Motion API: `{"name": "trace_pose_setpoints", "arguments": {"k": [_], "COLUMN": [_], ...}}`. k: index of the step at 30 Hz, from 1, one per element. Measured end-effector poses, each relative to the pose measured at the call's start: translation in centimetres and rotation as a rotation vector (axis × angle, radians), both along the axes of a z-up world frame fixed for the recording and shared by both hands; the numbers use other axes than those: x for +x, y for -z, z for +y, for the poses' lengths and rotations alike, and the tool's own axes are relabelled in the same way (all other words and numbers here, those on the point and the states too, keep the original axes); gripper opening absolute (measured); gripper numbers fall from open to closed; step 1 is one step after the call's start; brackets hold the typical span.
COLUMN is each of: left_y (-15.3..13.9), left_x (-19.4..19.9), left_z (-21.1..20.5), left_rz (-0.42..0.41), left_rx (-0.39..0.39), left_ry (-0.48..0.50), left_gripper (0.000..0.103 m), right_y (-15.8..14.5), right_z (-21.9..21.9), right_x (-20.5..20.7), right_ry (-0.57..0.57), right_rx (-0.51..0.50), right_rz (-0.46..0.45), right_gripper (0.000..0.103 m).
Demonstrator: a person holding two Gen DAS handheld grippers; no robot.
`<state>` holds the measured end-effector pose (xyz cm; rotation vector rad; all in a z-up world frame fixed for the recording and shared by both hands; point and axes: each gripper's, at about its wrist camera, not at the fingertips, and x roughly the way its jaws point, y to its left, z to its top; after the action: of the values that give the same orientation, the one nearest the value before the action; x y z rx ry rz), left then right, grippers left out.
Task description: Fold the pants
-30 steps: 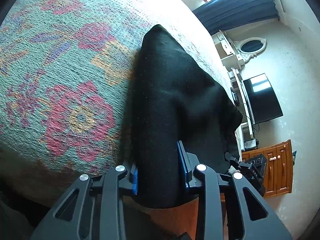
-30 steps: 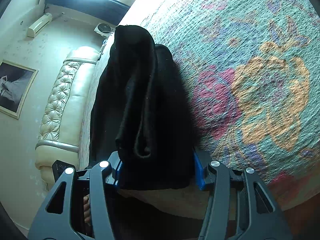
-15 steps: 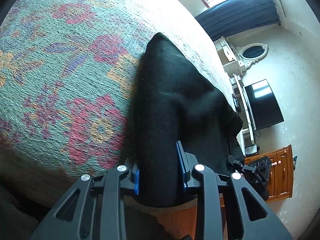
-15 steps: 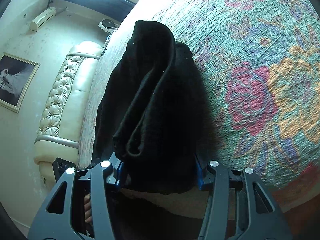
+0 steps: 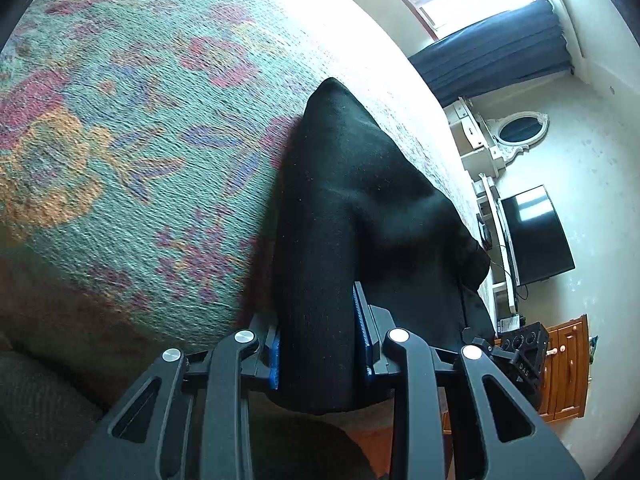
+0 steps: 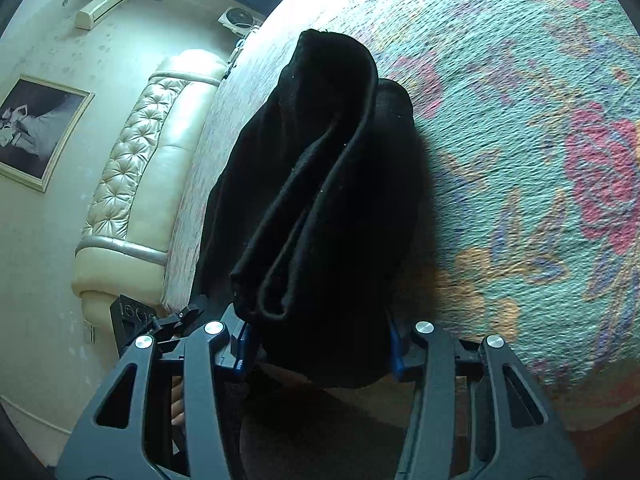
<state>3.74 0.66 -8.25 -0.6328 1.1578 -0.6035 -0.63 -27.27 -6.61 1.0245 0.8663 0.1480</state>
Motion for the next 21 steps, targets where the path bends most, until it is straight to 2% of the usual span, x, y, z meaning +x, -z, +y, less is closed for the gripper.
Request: {"name": "trace_pose_setpoints", "arguments": {"k": [5,9,14,16,18,21], "left_y": [0.5,0.5,0.8,0.7,0.3,-0.3], "left_x": [-0.1,-0.2,0.0,0.3,0.6,1.5], "left_z": [-0.2,-0.8,0.6,1.6,2.4,3.2], "left_rz": [0.009,-0.008,0.035,0.034,0.015,-0.011], "left_rx": [-0.018,-0.014,-0.125,-0.160,-0.191,-0.240], "left_ry": [0.013,0.055,0.025,0.019,0.015,0.005], "left_gripper": [0.031,0.039,0.041,0.043,0.053,0.056], "right_y": [1.1,2.5,3.2,3.6,3.5,2.4], "right_z": [-0.9,-1.9,-2.5,-2.9,-3.2,-4.1], "right_x": [-0.8,-1.7,-2.1,-2.7,-3.3,-4.2], "right_ry": [0.008,0.007,-0.003,0.002,0.009,0.037], "right_rx": [0.042,0.081,0.141,0.194,0.221,0.165], "right_rz": [0.026,0.037,0.019,0.007,0.003,0.002], "right_gripper": [0.046,0.045,0.046,0.054,0.061,0.074]}}
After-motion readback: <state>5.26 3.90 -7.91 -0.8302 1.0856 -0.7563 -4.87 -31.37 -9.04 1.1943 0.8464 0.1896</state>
